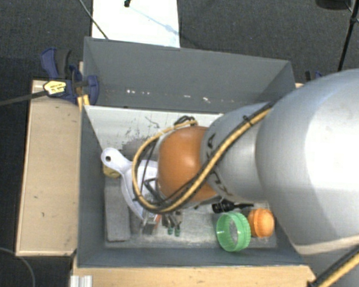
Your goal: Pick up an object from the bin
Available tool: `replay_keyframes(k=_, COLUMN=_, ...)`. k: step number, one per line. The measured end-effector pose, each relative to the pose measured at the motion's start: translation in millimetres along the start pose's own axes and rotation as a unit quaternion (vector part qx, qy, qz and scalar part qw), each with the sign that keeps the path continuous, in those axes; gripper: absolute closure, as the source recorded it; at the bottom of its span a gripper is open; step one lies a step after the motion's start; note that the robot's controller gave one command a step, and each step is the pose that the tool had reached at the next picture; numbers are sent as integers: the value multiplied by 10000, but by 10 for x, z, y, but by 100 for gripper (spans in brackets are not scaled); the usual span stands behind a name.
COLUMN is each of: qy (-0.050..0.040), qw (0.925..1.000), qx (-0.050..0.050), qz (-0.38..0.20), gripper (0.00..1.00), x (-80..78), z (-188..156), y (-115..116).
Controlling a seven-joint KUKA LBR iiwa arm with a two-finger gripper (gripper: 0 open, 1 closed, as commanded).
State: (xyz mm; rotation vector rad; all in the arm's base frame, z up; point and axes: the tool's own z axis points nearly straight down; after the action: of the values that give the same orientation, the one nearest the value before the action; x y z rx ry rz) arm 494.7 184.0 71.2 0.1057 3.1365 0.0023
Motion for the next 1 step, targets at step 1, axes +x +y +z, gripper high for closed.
replay_keyframes(k=1, qy=14, qw=10000, qx=7, qz=3, gripper=100, x=8, z=-40, y=-5)
